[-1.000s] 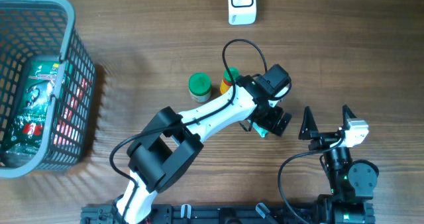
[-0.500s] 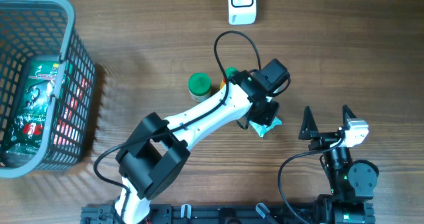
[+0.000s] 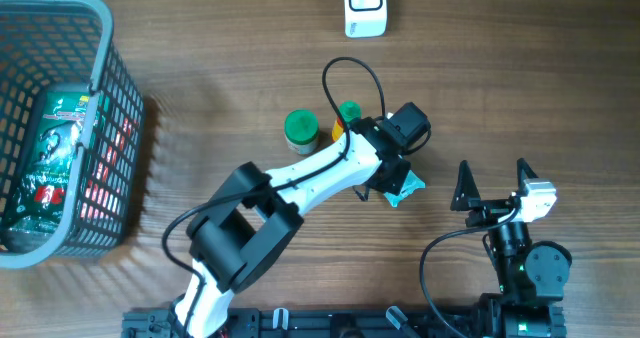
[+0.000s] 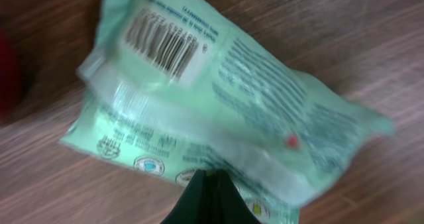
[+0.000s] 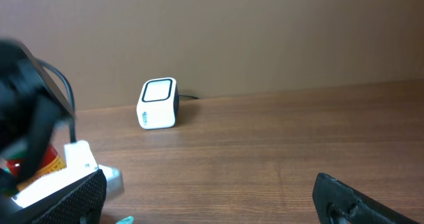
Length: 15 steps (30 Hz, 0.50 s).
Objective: Scan the item barcode
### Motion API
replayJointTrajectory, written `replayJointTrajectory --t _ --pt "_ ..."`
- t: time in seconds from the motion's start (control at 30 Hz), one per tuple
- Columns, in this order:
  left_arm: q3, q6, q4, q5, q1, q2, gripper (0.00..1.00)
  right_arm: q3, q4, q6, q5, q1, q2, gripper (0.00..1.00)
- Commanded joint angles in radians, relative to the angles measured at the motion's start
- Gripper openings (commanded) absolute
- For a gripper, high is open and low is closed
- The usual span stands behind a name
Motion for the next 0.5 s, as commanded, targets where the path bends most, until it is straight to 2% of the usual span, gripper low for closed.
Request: replayJointTrajectory --t 0.0,0.3,0.47 --pt "-0.008 0.002 0.053 -0.02 0.001 0.042 0.04 -0.002 0.003 -0.018 -0.006 0.006 0.007 1.0" --pt "-0.008 0.006 0.23 -0.028 0.002 0.062 0.04 -0.002 0.003 -0.018 -0.006 0.006 0.007 1.0" --pt "0.002 0.006 0.228 -0.105 0.002 0.056 0.04 -0.002 0.003 -0.018 -0.006 0.006 0.007 1.0"
